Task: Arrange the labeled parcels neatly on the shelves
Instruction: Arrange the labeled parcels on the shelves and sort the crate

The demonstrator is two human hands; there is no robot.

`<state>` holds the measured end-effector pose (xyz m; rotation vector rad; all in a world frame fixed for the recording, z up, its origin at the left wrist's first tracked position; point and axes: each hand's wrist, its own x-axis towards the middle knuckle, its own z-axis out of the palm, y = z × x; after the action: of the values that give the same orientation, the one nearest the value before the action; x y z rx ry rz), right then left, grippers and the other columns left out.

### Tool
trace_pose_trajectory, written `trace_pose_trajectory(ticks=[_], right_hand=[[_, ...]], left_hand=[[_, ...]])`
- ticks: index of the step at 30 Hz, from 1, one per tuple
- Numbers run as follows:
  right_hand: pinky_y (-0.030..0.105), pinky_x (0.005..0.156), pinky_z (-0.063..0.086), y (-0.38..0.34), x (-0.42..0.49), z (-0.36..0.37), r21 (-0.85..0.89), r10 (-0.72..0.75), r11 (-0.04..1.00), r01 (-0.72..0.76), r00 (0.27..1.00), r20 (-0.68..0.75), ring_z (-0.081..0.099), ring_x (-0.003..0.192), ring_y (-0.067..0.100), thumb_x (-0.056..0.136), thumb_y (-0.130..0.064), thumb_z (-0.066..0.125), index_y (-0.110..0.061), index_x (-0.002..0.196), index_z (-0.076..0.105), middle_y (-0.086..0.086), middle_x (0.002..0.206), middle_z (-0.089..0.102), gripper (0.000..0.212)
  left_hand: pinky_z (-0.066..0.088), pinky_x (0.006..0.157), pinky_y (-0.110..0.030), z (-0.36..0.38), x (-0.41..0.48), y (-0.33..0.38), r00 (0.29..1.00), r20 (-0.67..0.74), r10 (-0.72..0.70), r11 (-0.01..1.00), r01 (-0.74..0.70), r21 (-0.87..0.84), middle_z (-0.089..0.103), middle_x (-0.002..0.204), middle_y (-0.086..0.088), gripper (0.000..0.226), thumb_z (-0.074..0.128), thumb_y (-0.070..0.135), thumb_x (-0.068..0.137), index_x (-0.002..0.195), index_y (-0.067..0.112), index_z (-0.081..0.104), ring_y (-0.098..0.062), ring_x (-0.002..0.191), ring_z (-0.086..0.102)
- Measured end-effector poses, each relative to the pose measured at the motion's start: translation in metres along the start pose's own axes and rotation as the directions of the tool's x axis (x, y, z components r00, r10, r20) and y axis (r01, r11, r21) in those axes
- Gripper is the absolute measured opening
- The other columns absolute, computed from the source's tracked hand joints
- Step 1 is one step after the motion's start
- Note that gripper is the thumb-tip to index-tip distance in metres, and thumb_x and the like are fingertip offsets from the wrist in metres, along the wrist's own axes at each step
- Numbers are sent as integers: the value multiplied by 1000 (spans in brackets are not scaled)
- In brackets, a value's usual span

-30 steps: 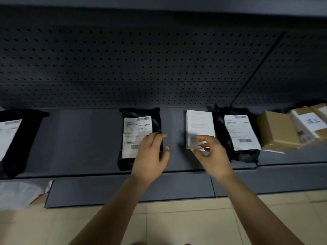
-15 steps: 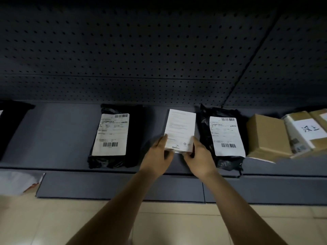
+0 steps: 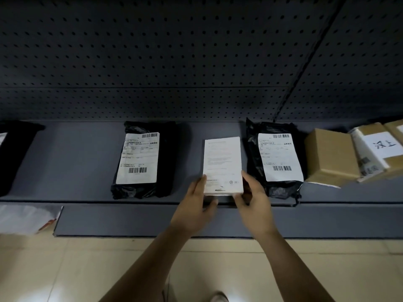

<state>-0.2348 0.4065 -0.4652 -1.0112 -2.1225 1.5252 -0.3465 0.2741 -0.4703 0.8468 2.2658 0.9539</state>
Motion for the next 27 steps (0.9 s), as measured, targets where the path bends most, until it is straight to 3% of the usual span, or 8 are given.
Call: trace_pose_trajectory(ticks=[7, 9, 13, 15, 19, 23, 25, 27], right_hand=[[38, 104, 48, -18, 3, 0, 0, -263, 965, 263, 964, -36, 52, 128, 12, 87, 9, 61, -14, 129, 59, -2, 137, 54, 47], [34, 101, 50, -26, 4, 3, 24, -302, 953, 302, 953, -25, 56, 122, 10, 86, 9, 64, -13, 119, 63, -3, 131, 58, 40], [24, 94, 52, -43, 3, 16, 292, -136, 949, 117, 990, 44, 64, 109, 7, 83, 10, 67, -23, 117, 53, -7, 116, 63, 50], [22, 97, 50, -41, 7, 23, 282, -59, 959, 34, 995, 82, 61, 109, 0, 83, 9, 69, -27, 121, 49, -12, 118, 59, 56], [7, 91, 44, -32, 15, 37, 169, 13, 984, -63, 958, 285, 52, 103, -20, 90, 0, 64, -29, 136, 38, -18, 118, 53, 60], [25, 98, 50, -28, 19, 52, 170, 36, 980, -102, 935, 353, 58, 117, 5, 93, -3, 62, -27, 147, 35, -4, 132, 57, 66], [21, 89, 52, -31, 19, 52, 226, 54, 966, -125, 953, 298, 62, 110, 5, 89, 2, 65, -25, 143, 41, -2, 124, 62, 65], [17, 84, 51, -30, 19, 47, 244, 58, 963, -112, 974, 217, 64, 106, 5, 84, 7, 69, -20, 137, 49, -1, 120, 65, 63]], left_hand=[[21, 97, 4, -22, 5, 14, 992, -91, 86, 995, -91, -51, 38, 146, 5, 50, 54, 32, 98, 144, 17, 42, -3, 131, 39], [22, 100, 1, -29, 5, 27, 984, -114, 136, 981, -150, -126, 37, 145, 8, 49, 52, 33, 98, 145, 23, 41, 5, 130, 35], [29, 111, -18, -38, 0, 34, 984, -67, 165, 978, -172, -117, 33, 150, 6, 48, 45, 38, 100, 147, 36, 37, -2, 138, 32], [27, 104, -11, -44, -2, 30, 982, -100, 159, 983, -167, -72, 35, 148, 3, 48, 44, 35, 101, 148, 33, 35, -2, 134, 36], [36, 86, 1, -54, -6, 21, 984, -136, 112, 979, -132, -152, 44, 138, 4, 49, 49, 34, 99, 146, 27, 38, 20, 106, 50], [47, 78, -8, -57, -5, 11, 985, -165, 47, 947, -96, -306, 62, 117, -10, 42, 59, 30, 95, 134, 29, 44, -4, 96, 65], [47, 76, -11, -56, -4, 7, 985, -169, 15, 935, -74, -346, 64, 104, -18, 34, 58, 25, 96, 125, 35, 44, -6, 88, 66], [52, 85, -28, -54, -3, 0, 986, -163, -25, 899, -50, -436, 64, 108, -18, 28, 58, 27, 96, 119, 35, 45, -9, 98, 65]])
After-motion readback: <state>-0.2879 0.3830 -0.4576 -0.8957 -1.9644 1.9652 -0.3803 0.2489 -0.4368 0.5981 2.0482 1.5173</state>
